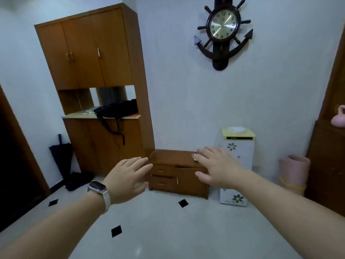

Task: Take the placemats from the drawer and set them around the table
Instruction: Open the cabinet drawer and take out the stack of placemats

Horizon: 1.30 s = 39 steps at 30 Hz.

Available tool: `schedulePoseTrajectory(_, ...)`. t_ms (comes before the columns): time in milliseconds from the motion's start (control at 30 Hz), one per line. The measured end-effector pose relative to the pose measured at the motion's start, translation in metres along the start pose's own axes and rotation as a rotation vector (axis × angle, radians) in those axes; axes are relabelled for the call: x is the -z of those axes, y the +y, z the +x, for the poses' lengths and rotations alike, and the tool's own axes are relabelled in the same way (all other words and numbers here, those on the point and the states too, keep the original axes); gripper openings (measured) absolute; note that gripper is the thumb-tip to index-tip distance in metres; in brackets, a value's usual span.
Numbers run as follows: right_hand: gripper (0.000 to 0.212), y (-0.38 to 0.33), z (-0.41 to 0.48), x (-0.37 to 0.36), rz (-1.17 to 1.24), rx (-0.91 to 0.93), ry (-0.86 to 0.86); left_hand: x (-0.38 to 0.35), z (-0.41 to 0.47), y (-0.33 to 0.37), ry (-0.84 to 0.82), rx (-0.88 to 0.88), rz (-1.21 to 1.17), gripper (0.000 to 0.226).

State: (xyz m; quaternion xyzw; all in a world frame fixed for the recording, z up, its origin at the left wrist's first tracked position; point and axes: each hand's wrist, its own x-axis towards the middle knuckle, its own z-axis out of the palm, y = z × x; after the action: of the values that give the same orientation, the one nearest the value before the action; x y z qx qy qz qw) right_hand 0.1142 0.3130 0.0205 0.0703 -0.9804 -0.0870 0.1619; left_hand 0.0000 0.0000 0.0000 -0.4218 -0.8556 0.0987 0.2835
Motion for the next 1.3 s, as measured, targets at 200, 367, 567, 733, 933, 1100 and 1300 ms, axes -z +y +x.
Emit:
schedulePoseTrajectory(200,0.061,0.004,0.026,-0.041,0.006,0.014,-0.027,-0.043,0.014,-0.018,-0.044,0.006,-0.064,0.053)
schedulePoseTrajectory(367,0.059,0.000,0.076,-0.075,-0.014,0.030,-0.033,-0.097,0.031,-0.054,-0.034,0.049,-0.150,0.054)
schedulePoseTrajectory(567,0.060,-0.015,0.168,-0.118,-0.030,0.023,-0.112,-0.182,0.046,-0.119,-0.068,0.055,-0.241,0.054)
schedulePoseTrajectory(733,0.057,-0.035,0.251,-0.148,-0.017,0.003,-0.122,-0.247,0.061,-0.185,-0.097,0.080,-0.301,0.055)
schedulePoseTrajectory(933,0.057,-0.044,0.318,-0.185,0.018,0.005,-0.141,-0.303,0.081,-0.232,-0.125,0.097,-0.329,0.055)
schedulePoseTrajectory(1100,0.058,-0.033,0.375,-0.210,0.044,0.011,-0.131,-0.337,0.110,-0.268,-0.112,0.115,-0.335,0.053)
schedulePoseTrajectory(1300,0.058,-0.008,0.439,-0.272,0.106,0.013,-0.152,-0.390,0.149,-0.304,-0.147,0.123,-0.300,0.053)
